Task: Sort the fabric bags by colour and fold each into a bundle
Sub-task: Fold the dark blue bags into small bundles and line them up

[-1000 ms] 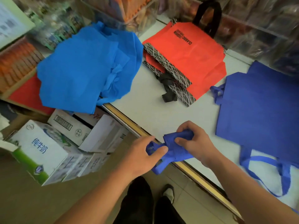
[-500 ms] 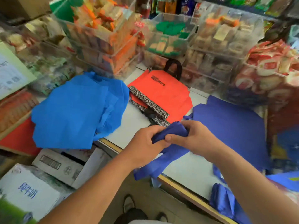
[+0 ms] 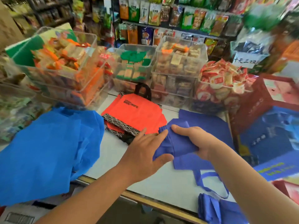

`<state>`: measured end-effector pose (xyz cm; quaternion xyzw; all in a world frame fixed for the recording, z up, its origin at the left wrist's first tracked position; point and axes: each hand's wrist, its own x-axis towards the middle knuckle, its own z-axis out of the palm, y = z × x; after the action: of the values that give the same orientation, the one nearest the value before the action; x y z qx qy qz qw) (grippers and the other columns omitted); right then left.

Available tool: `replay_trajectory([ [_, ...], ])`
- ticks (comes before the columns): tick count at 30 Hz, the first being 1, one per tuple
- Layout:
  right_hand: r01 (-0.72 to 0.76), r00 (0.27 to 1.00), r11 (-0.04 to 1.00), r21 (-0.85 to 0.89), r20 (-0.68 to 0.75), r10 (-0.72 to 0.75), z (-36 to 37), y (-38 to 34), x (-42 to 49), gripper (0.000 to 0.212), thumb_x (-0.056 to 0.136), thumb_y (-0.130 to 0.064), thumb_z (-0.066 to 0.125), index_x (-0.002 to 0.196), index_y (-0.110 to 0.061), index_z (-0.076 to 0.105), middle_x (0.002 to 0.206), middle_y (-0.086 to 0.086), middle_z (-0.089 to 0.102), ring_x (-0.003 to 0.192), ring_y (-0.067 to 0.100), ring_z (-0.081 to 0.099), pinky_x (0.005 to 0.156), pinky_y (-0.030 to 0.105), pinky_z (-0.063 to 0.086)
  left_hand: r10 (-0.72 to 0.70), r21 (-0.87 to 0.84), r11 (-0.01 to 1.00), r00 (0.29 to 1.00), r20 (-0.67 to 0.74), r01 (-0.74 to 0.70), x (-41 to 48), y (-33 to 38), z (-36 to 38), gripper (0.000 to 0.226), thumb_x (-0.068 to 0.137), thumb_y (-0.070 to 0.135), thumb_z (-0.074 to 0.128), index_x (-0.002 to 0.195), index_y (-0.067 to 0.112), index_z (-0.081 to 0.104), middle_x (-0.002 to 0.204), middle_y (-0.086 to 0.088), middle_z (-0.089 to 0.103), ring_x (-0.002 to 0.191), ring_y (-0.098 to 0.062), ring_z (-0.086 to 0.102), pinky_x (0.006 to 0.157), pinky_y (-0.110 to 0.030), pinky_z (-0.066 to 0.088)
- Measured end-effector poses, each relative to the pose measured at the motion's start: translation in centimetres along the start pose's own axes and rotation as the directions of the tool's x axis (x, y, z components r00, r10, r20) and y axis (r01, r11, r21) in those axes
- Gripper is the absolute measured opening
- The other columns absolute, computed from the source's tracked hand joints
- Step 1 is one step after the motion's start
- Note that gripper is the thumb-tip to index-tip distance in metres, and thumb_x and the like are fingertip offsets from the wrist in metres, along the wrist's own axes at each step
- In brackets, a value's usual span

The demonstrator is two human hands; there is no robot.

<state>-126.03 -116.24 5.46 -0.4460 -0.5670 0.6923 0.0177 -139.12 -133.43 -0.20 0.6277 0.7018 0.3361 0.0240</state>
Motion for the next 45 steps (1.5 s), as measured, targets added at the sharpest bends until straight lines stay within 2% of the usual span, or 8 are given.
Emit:
replay_trajectory([
  [7,-0.103,0.982,0.981,0.167,0.173,0.074,-4.2,-1.2,1.8,0.038,0.095,-0.037,0.07,0.119,-0.008,0.072,0.108,0.011,0.078,0.089,0.025,0.076,0.082,0.039,0.062,-0.308,-0.418,0.869,0.951,-0.038,0.265,4.1,3.1,3.1,0.074,0.087,0.077,0.052,0.148,0.036,0.048,0.142,0.016,0.056,0.129,0.001,0.051,0.107,-0.018,0.04],
  [13,-0.033,0.983,0.954,0.297,0.184,-0.024,-7.0,-1.3,2.9,0.038,0.099,-0.034,0.063,0.119,-0.003,0.071,0.108,0.015,0.077,0.085,0.025,0.077,0.068,0.034,0.062,-0.556,-0.726,0.565,0.831,0.017,0.392,6.7,5.6,5.7,0.05,0.09,0.049,0.068,0.137,0.041,0.053,0.119,0.01,0.065,0.074,-0.011,0.063,0.069,-0.025,0.051],
  [20,0.047,0.994,0.999,0.01,0.099,-0.048,-9.5,-1.5,4.0,0.045,0.092,-0.035,0.074,0.122,-0.001,0.068,0.11,0.016,0.077,0.103,0.034,0.075,0.093,0.047,0.059,-0.352,-0.235,0.895,0.924,0.149,0.379,6.9,3.7,3.9,0.028,0.099,0.059,0.052,0.113,0.041,0.068,0.074,0.011,0.061,0.068,0.0,0.052,0.068,-0.026,0.041],
  [24,0.139,0.99,0.983,-0.116,0.032,-0.137,-9.7,-1.8,3.9,0.034,0.092,-0.034,0.076,0.114,-0.008,0.072,0.104,0.011,0.079,0.099,0.032,0.076,0.097,0.053,0.058,-0.424,-0.378,0.77,0.855,0.298,0.513,6.9,2.7,2.3,0.029,0.099,0.039,0.065,0.075,0.025,0.058,0.063,0.012,0.045,0.06,-0.01,0.039,0.061,-0.035,0.037],
  [31,0.169,0.984,0.967,-0.191,-0.028,-0.177,-12.2,-1.5,3.5,0.028,0.091,-0.035,0.077,0.111,-0.017,0.072,0.106,0.005,0.079,0.097,0.02,0.077,0.092,0.044,0.059,-0.401,-0.547,0.623,0.829,0.39,0.559,6.4,1.3,-1.9,0.027,0.084,0.009,0.083,0.103,0.026,0.074,0.096,0.006,0.074,0.082,-0.007,0.065,0.073,-0.02,0.052],
  [36,0.33,0.939,0.906,-0.264,-0.01,-0.345,-12.7,-0.4,2.8,0.02,0.093,-0.03,0.076,0.103,-0.015,0.067,0.109,0.014,0.071,0.099,0.024,0.07,0.09,0.037,0.049,-0.37,-0.242,0.874,0.901,0.228,0.42,6.1,1.7,-1.2,0.049,0.079,0.049,0.084,0.123,0.036,0.069,0.136,0.028,0.055,0.131,0.01,0.047,0.108,-0.013,0.036],
  [40,0.393,0.913,0.879,-0.271,0.002,-0.408,-12.5,-0.5,2.5,0.024,0.092,-0.028,0.078,0.103,-0.011,0.066,0.105,0.021,0.071,0.097,0.038,0.07,0.09,0.053,0.055,-0.079,-0.058,0.996,0.991,-0.108,0.073,8.1,4.8,0.9,0.044,0.083,0.047,0.075,0.117,0.019,0.071,0.131,0.01,0.062,0.127,-0.004,0.053,0.108,-0.02,0.039],
  [45,0.337,0.932,0.897,-0.288,-0.031,-0.36,-12.2,0.1,2.7,0.041,0.079,-0.055,0.079,0.101,-0.022,0.072,0.099,0.004,0.078,0.096,0.027,0.075,0.093,0.057,0.058,-0.002,0.107,0.994,0.997,0.079,-0.006,8.8,6.1,5.6,0.057,0.072,0.06,0.077,0.11,0.021,0.06,0.106,0.009,0.055,0.097,-0.017,0.053,0.084,-0.03,0.044],
])
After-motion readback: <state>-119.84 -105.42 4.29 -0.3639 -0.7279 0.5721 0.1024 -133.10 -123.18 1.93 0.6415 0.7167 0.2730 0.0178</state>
